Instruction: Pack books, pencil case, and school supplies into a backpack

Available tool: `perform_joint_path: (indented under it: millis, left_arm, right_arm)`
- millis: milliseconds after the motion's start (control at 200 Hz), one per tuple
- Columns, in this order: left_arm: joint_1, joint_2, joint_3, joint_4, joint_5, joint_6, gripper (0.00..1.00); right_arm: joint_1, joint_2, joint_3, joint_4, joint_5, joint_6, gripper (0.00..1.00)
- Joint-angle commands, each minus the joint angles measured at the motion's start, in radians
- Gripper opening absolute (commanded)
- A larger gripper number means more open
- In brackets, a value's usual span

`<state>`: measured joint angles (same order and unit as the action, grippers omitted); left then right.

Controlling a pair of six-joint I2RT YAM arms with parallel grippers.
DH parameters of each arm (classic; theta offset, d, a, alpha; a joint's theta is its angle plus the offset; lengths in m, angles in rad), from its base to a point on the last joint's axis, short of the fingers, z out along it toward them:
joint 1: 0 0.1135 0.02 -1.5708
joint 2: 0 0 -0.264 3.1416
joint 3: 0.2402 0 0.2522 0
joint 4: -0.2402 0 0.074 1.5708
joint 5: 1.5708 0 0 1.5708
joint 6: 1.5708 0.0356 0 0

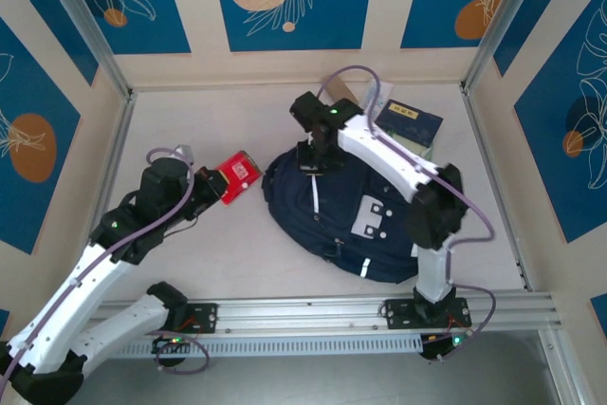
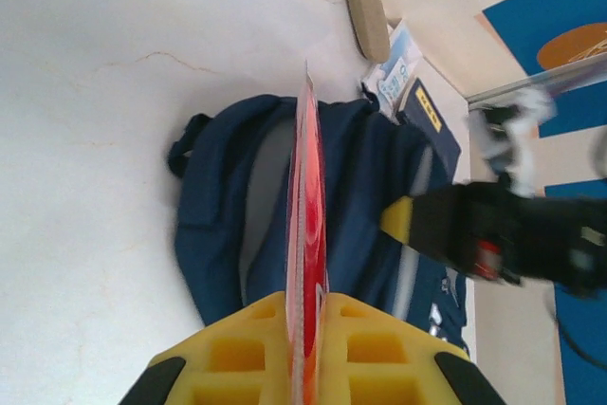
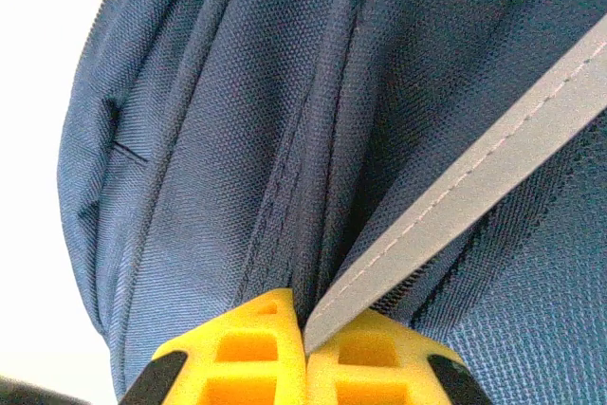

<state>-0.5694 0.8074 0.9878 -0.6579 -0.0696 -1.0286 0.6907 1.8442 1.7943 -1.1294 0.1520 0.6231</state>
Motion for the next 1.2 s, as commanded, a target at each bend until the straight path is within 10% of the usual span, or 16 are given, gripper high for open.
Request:
perform_joint_path:
  millis: [0, 575, 1195]
  left_arm:
    - [0.014, 0.039, 0.075, -0.026, 0.035, 0.102, 0.0]
    - [0.076, 0.181, -0.135, 0.372, 0.743, 0.117, 0.0]
    - [-0.108, 0.673, -0.002, 0.676, 0.697, 0.072, 0.0]
  right_arm:
    - [-0.002, -0.186, -0.098, 0.197, -0.254, -0.21, 0.0]
    - [-0.37, -0.7, -0.752, 0.859, -1.025, 0.085, 0.0]
    - [-0.325, -0.692, -0.768, 0.985, -1.016, 0.167, 0.0]
